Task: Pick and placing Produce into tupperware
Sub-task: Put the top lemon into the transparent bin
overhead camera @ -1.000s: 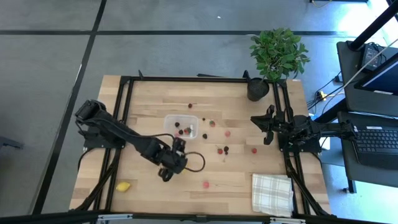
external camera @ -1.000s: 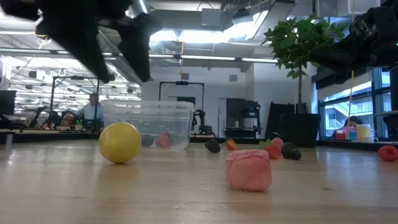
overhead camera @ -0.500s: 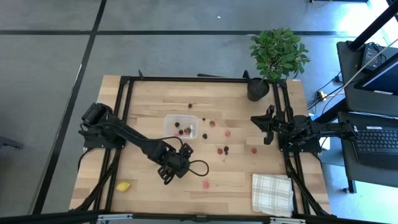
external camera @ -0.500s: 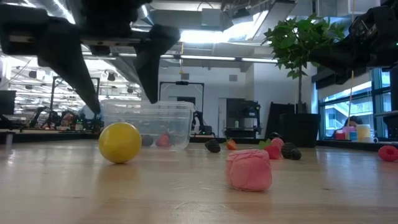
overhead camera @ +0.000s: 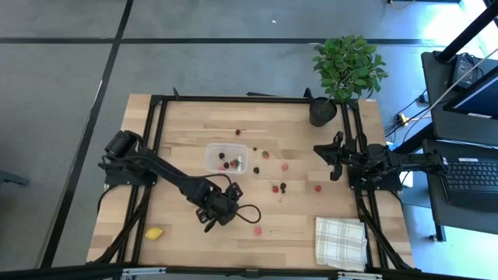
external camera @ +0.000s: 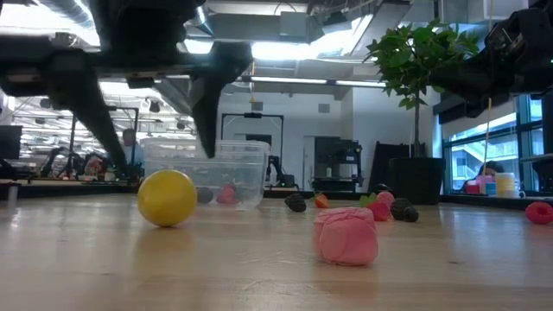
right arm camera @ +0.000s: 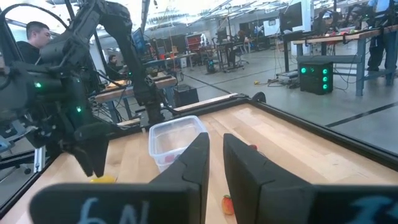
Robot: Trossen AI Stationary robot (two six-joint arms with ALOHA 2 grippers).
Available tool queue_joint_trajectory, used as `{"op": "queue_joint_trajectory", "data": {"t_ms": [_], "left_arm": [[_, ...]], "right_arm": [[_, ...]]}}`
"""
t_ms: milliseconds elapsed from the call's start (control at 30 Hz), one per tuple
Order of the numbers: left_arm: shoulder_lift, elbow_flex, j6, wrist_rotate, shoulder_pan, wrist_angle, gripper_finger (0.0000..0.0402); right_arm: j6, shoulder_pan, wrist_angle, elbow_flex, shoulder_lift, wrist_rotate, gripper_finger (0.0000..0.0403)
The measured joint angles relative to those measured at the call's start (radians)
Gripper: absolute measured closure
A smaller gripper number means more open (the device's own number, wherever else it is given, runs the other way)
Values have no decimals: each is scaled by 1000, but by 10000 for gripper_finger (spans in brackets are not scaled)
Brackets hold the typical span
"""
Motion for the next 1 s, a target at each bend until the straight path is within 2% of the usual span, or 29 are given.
{"op": "queue_joint_trajectory", "data": {"t_ms": [233,1000], "left_arm": [[25,1,81,3,-5,11,88],[82,1,101,3,4,33,88]], "right_arm": [[23,0,-9,0,0,0,352],[20,0,-9,0,0,0,352]]}}
